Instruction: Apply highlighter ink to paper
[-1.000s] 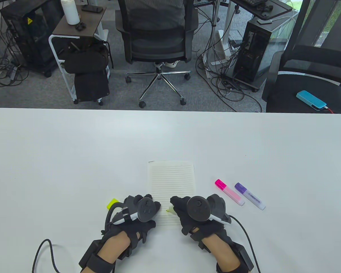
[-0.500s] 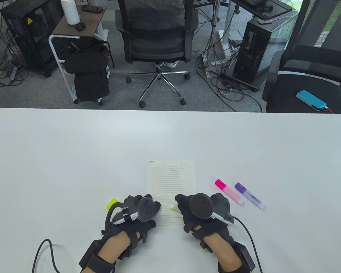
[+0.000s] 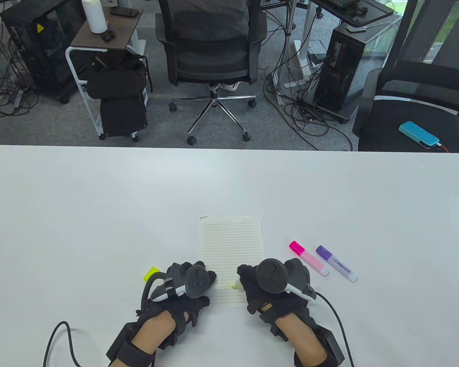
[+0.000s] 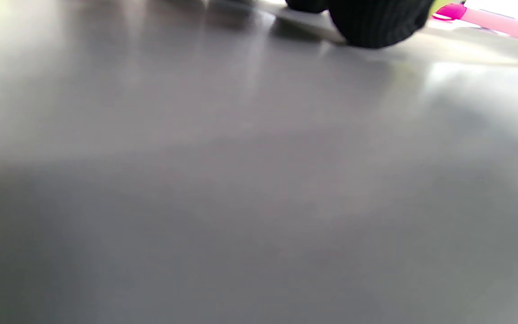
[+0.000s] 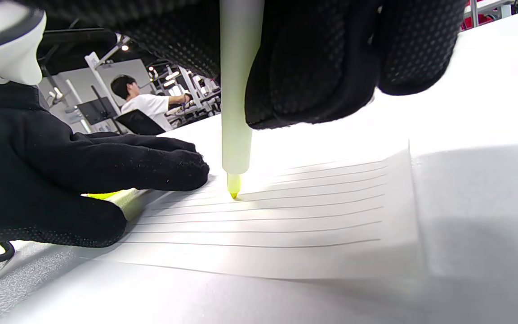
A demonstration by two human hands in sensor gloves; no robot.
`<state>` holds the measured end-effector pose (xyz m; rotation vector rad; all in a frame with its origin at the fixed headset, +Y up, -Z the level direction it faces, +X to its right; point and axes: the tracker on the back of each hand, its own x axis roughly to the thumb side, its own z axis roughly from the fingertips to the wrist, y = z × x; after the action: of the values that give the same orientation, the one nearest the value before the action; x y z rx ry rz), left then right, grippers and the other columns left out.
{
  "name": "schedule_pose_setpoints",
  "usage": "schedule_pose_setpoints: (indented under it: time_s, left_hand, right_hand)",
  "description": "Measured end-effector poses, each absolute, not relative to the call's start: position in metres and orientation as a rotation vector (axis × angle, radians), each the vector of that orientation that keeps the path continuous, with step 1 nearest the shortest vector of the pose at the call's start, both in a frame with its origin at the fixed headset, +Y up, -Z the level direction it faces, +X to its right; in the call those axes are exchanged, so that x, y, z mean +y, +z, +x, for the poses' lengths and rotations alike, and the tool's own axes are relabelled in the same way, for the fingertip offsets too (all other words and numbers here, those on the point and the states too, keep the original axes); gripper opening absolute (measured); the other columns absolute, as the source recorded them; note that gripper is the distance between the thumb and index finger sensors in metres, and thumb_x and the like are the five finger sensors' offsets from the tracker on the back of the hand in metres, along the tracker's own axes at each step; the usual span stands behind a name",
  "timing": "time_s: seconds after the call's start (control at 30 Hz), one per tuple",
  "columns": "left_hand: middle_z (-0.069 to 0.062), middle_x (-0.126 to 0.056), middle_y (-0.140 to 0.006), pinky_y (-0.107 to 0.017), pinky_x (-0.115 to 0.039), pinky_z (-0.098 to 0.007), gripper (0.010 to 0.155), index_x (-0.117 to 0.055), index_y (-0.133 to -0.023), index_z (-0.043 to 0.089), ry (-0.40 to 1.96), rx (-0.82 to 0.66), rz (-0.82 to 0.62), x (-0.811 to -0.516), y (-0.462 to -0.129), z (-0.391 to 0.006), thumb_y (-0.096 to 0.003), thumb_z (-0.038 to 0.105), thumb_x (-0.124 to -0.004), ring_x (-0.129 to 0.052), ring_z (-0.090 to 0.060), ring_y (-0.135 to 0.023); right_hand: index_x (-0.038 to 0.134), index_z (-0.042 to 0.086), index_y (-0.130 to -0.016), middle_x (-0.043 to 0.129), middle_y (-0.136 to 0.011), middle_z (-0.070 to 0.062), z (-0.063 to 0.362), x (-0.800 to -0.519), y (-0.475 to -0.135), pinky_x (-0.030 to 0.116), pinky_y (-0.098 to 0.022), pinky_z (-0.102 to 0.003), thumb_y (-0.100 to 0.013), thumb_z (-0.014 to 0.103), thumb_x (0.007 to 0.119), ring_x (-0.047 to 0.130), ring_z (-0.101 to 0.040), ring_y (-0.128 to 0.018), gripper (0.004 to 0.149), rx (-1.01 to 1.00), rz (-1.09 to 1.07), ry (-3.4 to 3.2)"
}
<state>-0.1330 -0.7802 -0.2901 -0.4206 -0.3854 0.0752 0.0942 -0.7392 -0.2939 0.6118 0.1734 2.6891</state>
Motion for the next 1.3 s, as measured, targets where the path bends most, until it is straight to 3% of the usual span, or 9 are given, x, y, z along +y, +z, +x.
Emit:
schedule_pose_setpoints:
  time_s: [0.37,1.0,1.3]
  left_hand:
    - [0.001,-0.027,-0.116,-0.073,-0.032,-0.066,0.07,-0.039,-0.108,0.039,0.075,-0.385,-0.421,-0.78,-0.29,-0.133,-0.0453,0.051,-0.068,-0.033,-0.036,-0.107]
    - [0.001,-0.027,-0.116,-0.073,-0.033,-0.066,0.07,-0.039,-0.108,0.039,0.077,-0.381,-0.43,-0.78,-0.29,-0.133,-0.0454,0.052,-0.068,-0.033,-0.035,-0.107]
    - [0.001,-0.026,-0.116,-0.073,-0.033,-0.066,0.07,-0.039,-0.108,0.039,0.077,-0.381,-0.43,-0.78,-0.29,-0.133,-0.0454,0.052,-0.068,-0.033,-0.035,-0.107]
  right_hand:
    - [0.077,0.017,-0.097,0.094,-0.074,-0.017,0.085,-0.745,-0.291,0.073,-0.056,-0.06,-0.061,0.032,0.075,0.094,-0.034,-0.049,0.039,0.212,0.675,2.638]
    - [0.077,0.016,-0.097,0.094,-0.072,-0.017,0.094,-0.739,-0.293,0.074,-0.056,-0.06,-0.061,0.032,0.075,0.094,-0.033,-0.048,0.039,0.185,0.57,2.672]
    - [0.074,0.018,-0.1,0.091,-0.079,-0.016,0.086,-0.748,-0.292,0.071,-0.058,-0.061,-0.062,0.032,0.073,0.093,-0.034,-0.054,0.04,0.187,0.605,2.645]
